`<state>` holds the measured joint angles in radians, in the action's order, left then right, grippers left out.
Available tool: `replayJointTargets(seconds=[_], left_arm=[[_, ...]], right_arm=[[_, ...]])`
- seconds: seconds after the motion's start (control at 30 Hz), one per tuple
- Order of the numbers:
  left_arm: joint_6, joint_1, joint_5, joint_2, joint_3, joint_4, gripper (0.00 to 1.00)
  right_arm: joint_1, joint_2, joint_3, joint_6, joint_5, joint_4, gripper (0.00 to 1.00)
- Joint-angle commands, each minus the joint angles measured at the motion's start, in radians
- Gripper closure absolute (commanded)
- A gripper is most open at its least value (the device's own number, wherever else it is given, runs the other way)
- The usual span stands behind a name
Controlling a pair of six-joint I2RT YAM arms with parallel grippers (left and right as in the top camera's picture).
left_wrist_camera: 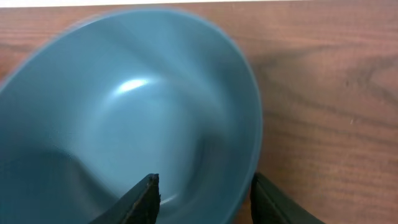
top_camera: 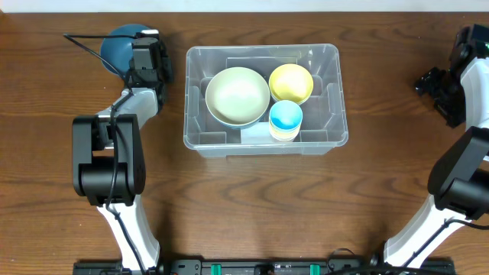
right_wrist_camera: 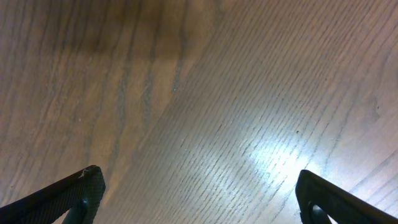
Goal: Pack container
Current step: 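Grasp the blue bowl rim with the left gripper and lift it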
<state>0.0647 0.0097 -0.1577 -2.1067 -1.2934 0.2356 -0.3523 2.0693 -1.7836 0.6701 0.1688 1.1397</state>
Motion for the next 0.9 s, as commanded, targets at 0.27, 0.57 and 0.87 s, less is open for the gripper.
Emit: replayJointTargets(seconds=[0.27,0.57,0.87], left_arm=[[0.010,0.002,-0.008,-0.014,-0.020,-0.065,0.57],[0.010,0.002,-0.008,-0.014,-0.019,-0.093,0.94],[0.010,0.002,-0.009,-0.006,-0.020,-0.093,0.94]], right_arm=[[-0.001,-0.006,0.000,0.013,0.007,0.000,0.01],[-0.001,-0.006,0.000,0.013,0.006,0.001,0.01],[-0.002,-0.006,0.000,0.013,0.007,0.000,0.01]])
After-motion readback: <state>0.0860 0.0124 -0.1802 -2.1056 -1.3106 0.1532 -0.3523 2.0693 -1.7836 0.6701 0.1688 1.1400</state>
